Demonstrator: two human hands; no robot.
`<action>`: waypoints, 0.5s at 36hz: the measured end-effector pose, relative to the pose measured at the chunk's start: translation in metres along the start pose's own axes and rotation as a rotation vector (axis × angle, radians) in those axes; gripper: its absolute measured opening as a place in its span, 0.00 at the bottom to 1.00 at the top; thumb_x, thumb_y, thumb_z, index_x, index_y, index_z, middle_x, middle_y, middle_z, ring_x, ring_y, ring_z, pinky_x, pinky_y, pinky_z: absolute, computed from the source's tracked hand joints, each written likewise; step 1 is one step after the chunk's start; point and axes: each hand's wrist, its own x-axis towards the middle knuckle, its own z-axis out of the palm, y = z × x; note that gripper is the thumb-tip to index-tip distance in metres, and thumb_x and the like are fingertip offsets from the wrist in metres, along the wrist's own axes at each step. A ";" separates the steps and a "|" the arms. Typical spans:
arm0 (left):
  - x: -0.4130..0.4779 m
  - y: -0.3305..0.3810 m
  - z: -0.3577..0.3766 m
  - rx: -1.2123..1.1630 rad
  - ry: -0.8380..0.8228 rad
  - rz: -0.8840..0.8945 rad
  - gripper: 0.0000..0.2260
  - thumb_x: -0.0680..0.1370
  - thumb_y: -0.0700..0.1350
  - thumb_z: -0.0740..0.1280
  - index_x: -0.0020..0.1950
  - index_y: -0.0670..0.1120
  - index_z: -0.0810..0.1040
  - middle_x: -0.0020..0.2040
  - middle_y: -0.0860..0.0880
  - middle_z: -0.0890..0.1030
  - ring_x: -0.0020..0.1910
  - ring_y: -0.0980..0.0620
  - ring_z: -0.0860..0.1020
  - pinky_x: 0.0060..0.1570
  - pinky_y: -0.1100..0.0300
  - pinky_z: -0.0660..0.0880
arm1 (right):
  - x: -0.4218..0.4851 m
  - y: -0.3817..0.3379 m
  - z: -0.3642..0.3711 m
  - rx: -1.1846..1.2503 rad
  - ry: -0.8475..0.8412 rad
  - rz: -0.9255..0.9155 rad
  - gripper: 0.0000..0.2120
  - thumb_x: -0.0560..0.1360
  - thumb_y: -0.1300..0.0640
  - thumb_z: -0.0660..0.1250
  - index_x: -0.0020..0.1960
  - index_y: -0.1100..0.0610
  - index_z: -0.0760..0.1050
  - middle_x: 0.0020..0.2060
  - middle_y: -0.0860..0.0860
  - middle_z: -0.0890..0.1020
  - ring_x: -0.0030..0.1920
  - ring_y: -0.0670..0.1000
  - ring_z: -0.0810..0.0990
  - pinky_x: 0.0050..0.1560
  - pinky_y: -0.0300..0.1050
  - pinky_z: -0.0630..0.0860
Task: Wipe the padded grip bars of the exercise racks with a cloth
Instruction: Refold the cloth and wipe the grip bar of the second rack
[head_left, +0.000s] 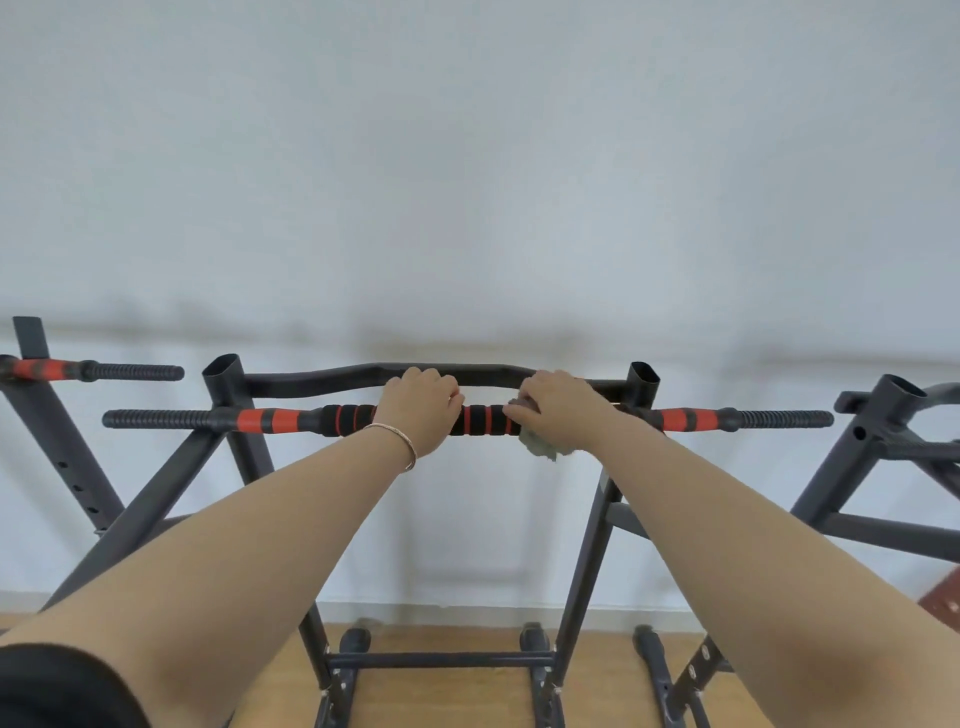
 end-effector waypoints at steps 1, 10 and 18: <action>0.001 0.000 0.003 0.130 -0.032 0.073 0.09 0.82 0.48 0.58 0.60 0.48 0.73 0.53 0.49 0.76 0.49 0.47 0.73 0.42 0.54 0.70 | -0.001 0.000 0.011 -0.054 0.057 -0.047 0.17 0.80 0.40 0.58 0.49 0.53 0.73 0.46 0.48 0.76 0.48 0.54 0.76 0.49 0.50 0.74; 0.009 -0.014 0.020 0.258 -0.217 0.195 0.20 0.78 0.45 0.64 0.68 0.49 0.62 0.35 0.51 0.72 0.32 0.51 0.74 0.25 0.58 0.68 | 0.003 0.008 0.056 -0.249 0.490 -0.136 0.20 0.81 0.42 0.56 0.49 0.56 0.78 0.35 0.49 0.78 0.33 0.53 0.74 0.31 0.47 0.69; 0.010 -0.018 0.027 0.279 -0.172 0.197 0.12 0.74 0.42 0.65 0.57 0.45 0.70 0.27 0.51 0.66 0.22 0.51 0.64 0.22 0.61 0.63 | 0.033 0.006 0.034 -0.267 0.099 0.025 0.16 0.80 0.50 0.53 0.39 0.56 0.71 0.30 0.49 0.76 0.33 0.54 0.76 0.33 0.46 0.72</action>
